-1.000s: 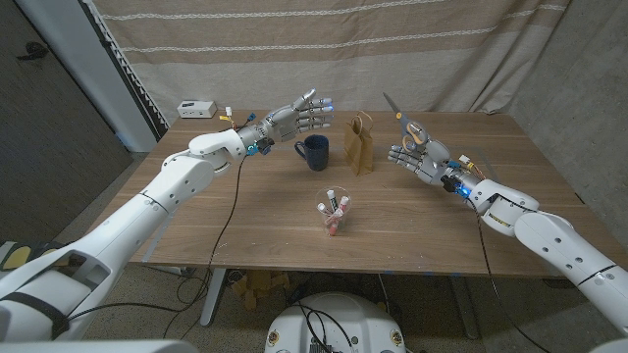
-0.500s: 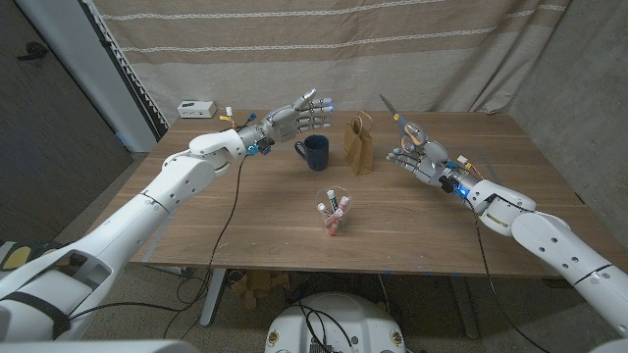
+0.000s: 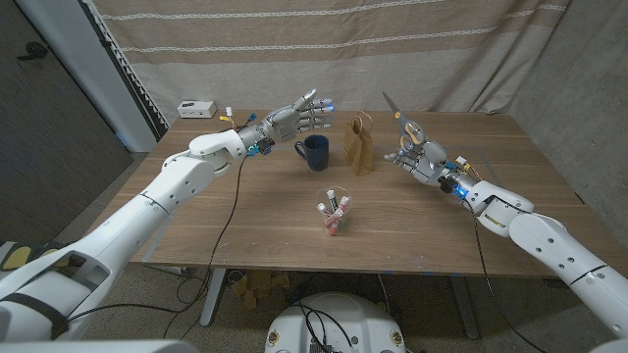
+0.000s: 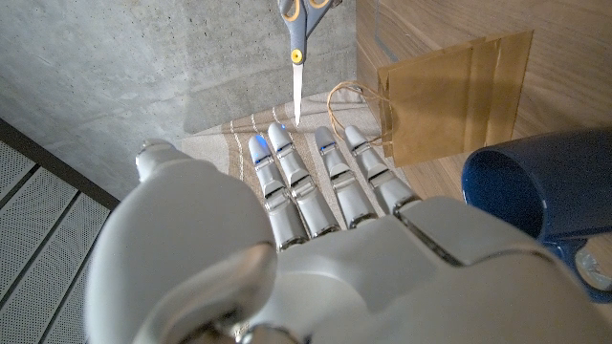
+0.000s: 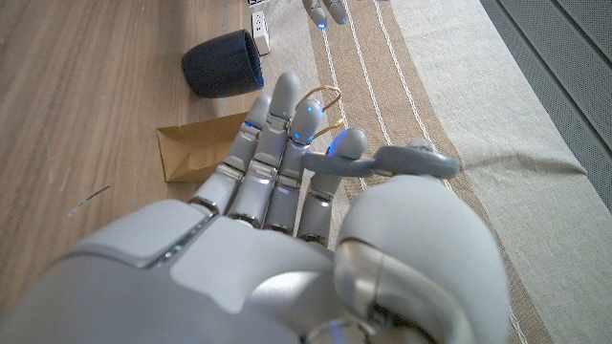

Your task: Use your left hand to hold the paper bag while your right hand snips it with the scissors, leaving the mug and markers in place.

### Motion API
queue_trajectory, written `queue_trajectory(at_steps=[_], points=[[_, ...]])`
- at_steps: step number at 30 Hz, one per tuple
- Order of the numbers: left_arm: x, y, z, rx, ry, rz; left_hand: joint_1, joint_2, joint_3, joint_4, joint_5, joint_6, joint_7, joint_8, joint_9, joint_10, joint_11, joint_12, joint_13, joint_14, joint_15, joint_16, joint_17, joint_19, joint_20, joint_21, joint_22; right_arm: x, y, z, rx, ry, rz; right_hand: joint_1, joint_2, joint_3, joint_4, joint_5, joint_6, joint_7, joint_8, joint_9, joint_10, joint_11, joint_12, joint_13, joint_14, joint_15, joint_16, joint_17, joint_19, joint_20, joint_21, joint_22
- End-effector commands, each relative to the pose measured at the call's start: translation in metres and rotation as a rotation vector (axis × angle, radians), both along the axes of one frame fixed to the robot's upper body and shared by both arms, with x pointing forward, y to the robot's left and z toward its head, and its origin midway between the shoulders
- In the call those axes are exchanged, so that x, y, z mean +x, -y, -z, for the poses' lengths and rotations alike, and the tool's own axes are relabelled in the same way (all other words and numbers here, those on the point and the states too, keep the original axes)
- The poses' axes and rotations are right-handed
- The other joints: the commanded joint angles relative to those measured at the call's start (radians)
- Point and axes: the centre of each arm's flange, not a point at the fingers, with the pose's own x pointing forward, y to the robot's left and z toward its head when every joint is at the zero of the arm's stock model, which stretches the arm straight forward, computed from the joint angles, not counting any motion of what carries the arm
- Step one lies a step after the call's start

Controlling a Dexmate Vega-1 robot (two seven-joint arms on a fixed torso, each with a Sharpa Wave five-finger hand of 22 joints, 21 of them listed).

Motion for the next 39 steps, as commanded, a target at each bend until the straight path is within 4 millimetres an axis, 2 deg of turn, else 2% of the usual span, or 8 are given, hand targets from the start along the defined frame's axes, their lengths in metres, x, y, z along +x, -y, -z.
queue_trajectory(at_steps=[1,5,10,20,27,29,36,39], points=[[-0.003,0.0,0.0,0.001,0.006,0.004,-0.002,0.0,-0.006,-0.002,0.004,0.007,-0.005,-0.003,-0.001,0.013,0.002,0.002,0.0,0.007,-0.158,0.004,0.001,0.012,-0.076,-0.003,0.004,-0.002,-0.001,0.005,0.018,0.012,-0.014,-0.007,0.008,0.006,0.004,-0.004,0.016,0.007,-0.025,0.326,0.055,-0.076,0.284,0.081,0.016,-0.154,0.025,0.026,-0.007,-0.032,-0.005,0.005],[-0.003,0.001,0.0,0.002,0.01,0.003,-0.002,0.001,-0.006,-0.002,0.005,0.009,-0.004,-0.004,-0.001,0.015,0.002,0.002,0.0,0.008,-0.157,0.004,0.001,0.011,-0.075,-0.004,0.004,-0.003,-0.001,0.005,0.016,0.014,-0.007,-0.014,0.009,0.011,0.004,-0.007,0.053,0.009,-0.004,0.344,0.082,-0.072,0.282,0.06,0.02,-0.153,0.048,0.035,-0.002,-0.032,-0.005,0.006],[-0.004,0.001,-0.001,0.007,0.014,0.005,-0.002,0.001,-0.006,-0.003,0.005,0.011,-0.004,-0.004,-0.001,0.016,0.002,0.002,0.0,0.008,-0.157,0.004,0.001,0.012,-0.075,-0.005,0.004,-0.005,0.0,0.006,0.013,0.008,0.01,-0.038,0.003,0.015,0.01,-0.014,0.123,0.029,0.085,0.473,0.206,-0.077,0.125,-0.289,-0.032,-0.154,-0.025,-0.031,-0.008,-0.033,-0.009,0.006],[-0.003,0.002,-0.001,0.005,0.015,0.009,-0.001,0.003,-0.006,-0.003,0.006,0.017,-0.006,-0.004,-0.001,0.019,0.002,0.002,0.0,0.008,-0.158,0.004,0.001,0.013,-0.076,-0.007,0.004,-0.001,0.003,0.008,0.021,0.053,0.005,-0.09,-0.028,-0.022,0.018,-0.022,0.223,0.055,0.121,0.507,0.076,-0.071,-0.143,-0.604,-0.111,-0.142,-0.146,-0.141,-0.037,-0.035,-0.005,0.007],[-0.001,0.002,-0.001,0.006,0.012,0.007,-0.001,0.004,-0.006,-0.003,0.006,0.031,-0.003,-0.001,-0.001,0.022,0.002,0.002,0.0,0.008,-0.157,0.004,0.001,0.014,-0.075,-0.009,0.004,0.002,0.002,0.01,0.015,0.046,0.014,-0.104,-0.028,-0.03,0.01,-0.022,0.283,0.108,-0.011,0.292,0.01,-0.066,-0.283,-0.755,-0.163,-0.138,-0.162,-0.167,-0.066,-0.027,-0.004,0.009],[0.0,0.002,-0.001,0.008,0.01,0.008,-0.001,0.004,-0.006,-0.003,0.007,0.035,-0.004,-0.001,-0.001,0.024,0.002,0.002,0.0,0.008,-0.157,0.004,0.001,0.014,-0.075,-0.01,0.004,0.004,0.002,0.009,0.013,0.051,0.0,-0.11,-0.029,-0.034,0.006,-0.022,0.312,0.126,-0.078,0.165,0.013,-0.064,-0.323,-0.809,-0.168,-0.137,-0.161,-0.174,-0.07,-0.025,0.001,0.009],[0.002,0.002,0.0,0.011,0.002,0.008,0.0,0.003,-0.006,-0.004,0.007,0.043,0.001,0.0,-0.001,0.03,0.002,0.003,0.0,0.006,-0.157,0.003,0.001,0.014,-0.076,-0.012,0.004,0.008,-0.001,0.009,-0.001,0.055,0.008,-0.111,-0.006,-0.025,0.002,-0.018,0.351,0.161,-0.127,0.048,0.139,-0.059,-0.32,-0.847,-0.139,-0.143,-0.144,-0.174,-0.064,-0.044,0.009,0.007],[0.003,0.002,0.0,0.013,-0.001,0.009,0.001,0.003,-0.006,-0.004,0.007,0.044,0.003,0.0,-0.001,0.031,0.002,0.003,0.0,0.006,-0.157,0.003,0.001,0.014,-0.075,-0.012,0.004,0.009,-0.003,0.01,-0.004,0.053,0.004,-0.048,0.016,0.01,-0.03,-0.009,0.371,0.169,-0.149,-0.009,0.229,-0.073,-0.273,-0.812,-0.097,-0.156,-0.118,-0.163,-0.054,-0.067,0.016,0.006]])
